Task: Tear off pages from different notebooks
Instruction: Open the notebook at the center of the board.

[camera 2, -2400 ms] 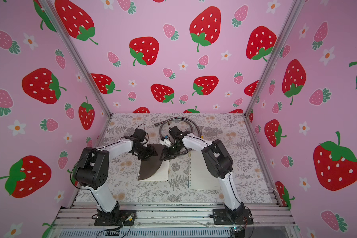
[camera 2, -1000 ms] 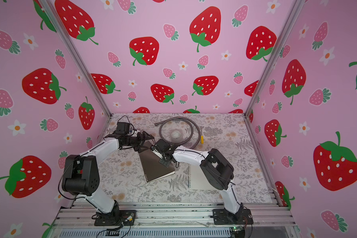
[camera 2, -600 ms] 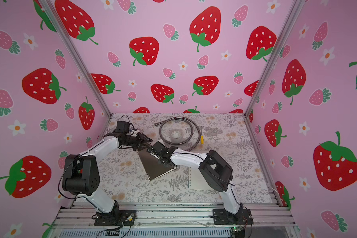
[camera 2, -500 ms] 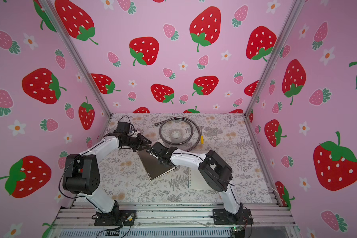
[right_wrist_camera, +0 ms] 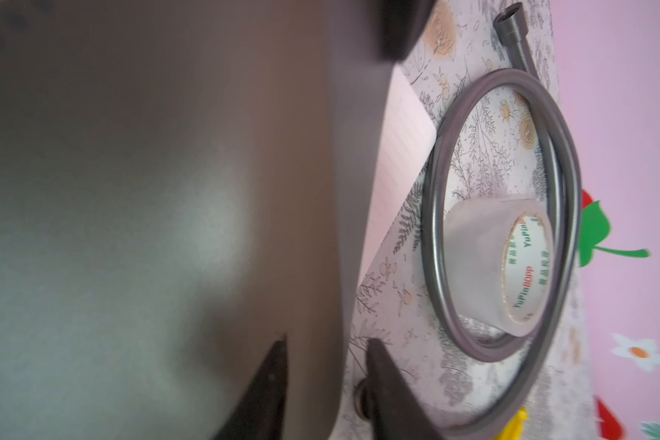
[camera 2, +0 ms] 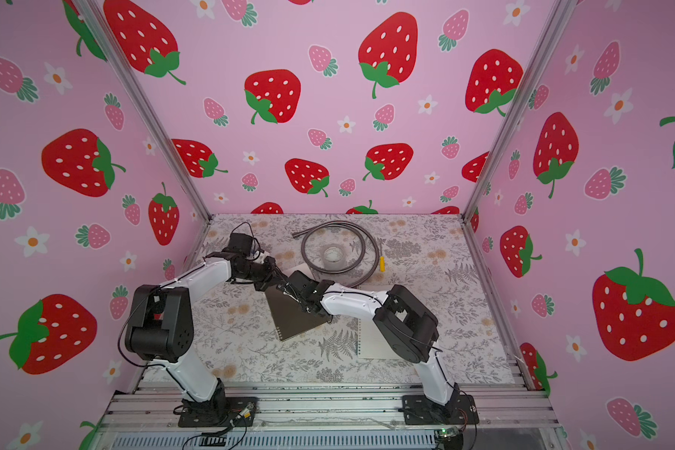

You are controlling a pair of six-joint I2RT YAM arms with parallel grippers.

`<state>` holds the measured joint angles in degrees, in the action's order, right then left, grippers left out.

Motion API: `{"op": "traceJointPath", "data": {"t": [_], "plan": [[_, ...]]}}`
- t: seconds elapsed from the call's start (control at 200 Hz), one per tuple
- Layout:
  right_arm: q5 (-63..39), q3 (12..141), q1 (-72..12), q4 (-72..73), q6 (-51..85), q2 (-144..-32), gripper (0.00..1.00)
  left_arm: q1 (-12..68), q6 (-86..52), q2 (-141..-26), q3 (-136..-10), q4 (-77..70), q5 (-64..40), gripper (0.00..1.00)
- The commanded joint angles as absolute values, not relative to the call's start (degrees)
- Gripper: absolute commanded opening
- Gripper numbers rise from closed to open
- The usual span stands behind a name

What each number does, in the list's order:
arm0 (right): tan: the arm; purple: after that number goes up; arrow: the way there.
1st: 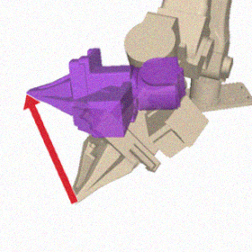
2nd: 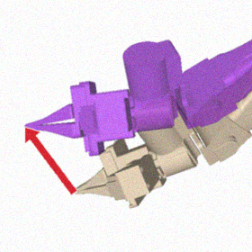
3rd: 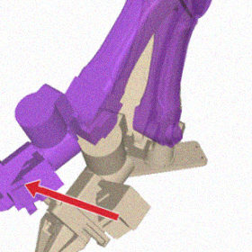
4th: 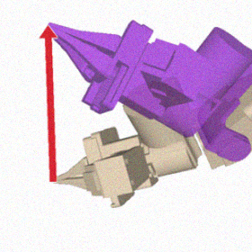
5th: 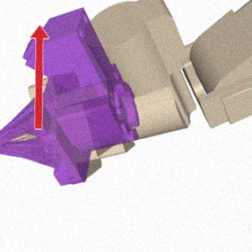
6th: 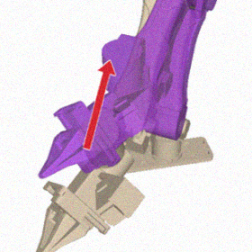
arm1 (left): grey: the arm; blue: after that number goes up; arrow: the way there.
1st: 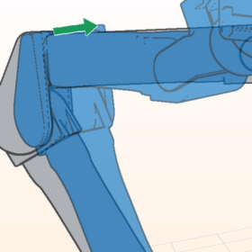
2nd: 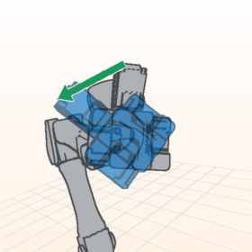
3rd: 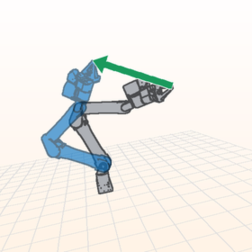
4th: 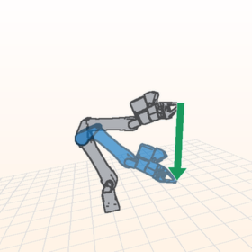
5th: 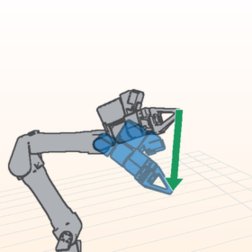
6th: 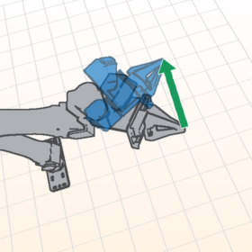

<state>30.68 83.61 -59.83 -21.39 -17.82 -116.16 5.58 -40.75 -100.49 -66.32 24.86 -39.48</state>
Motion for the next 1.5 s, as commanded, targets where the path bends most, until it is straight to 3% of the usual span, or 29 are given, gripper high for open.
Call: {"op": "traceJointPath", "data": {"t": [0.0, 0.125, 0.285, 0.49, 0.68, 0.935, 1.211, 1.496], "plan": [[28.15, 80.3, -59.85, -14.74, -12.38, -108.61, 0.57, 6.04, -39.98, -100.66, -64.89, 24.55, -39.09, 0.0], [24.81, 76.17, -56.76, -8.58, -4.81, -100.69, 0.67, 6.15, -40.23, -100.06, -64.13, 23.11, -39.93, 0.0], [20.87, 75.61, -49.35, -6.95, 7.49, -95.88, 0.67, 6.42, -39.65, -98.14, -63.28, 21.7, -41.19, 0.0], [6.24, 78.74, -40.1, -11.89, 19.17, -99.81, 0.66, 6.59, -38.17, -93.15, -62.97, 20.89, -46.75, 0.0], [1.58, 81.5, -39.69, -15.89, 19.53, -105.29, 0.66, 6.51, -35.14, -88.72, -61.76, 24.2, -49.61, 0.0], [-4.48, 84.99, -39.68, -21.61, 19.03, -110.54, 0.67, 5.42, -31.13, -85.96, -57.34, 30.37, -46.08, 0.0], [-4.09, 86.12, -39.72, -23.94, 17.94, -112.69, 0.67, 1.3, -27.97, -85.06, -52.12, 36.26, -40.02, 0.0], [-13.16, 90.24, -41.83, -26.93, 16.06, -117.49, 0.68, -1.71, -28.76, -83.74, -50.31, 34.14, -43.23, 0.0]]}}
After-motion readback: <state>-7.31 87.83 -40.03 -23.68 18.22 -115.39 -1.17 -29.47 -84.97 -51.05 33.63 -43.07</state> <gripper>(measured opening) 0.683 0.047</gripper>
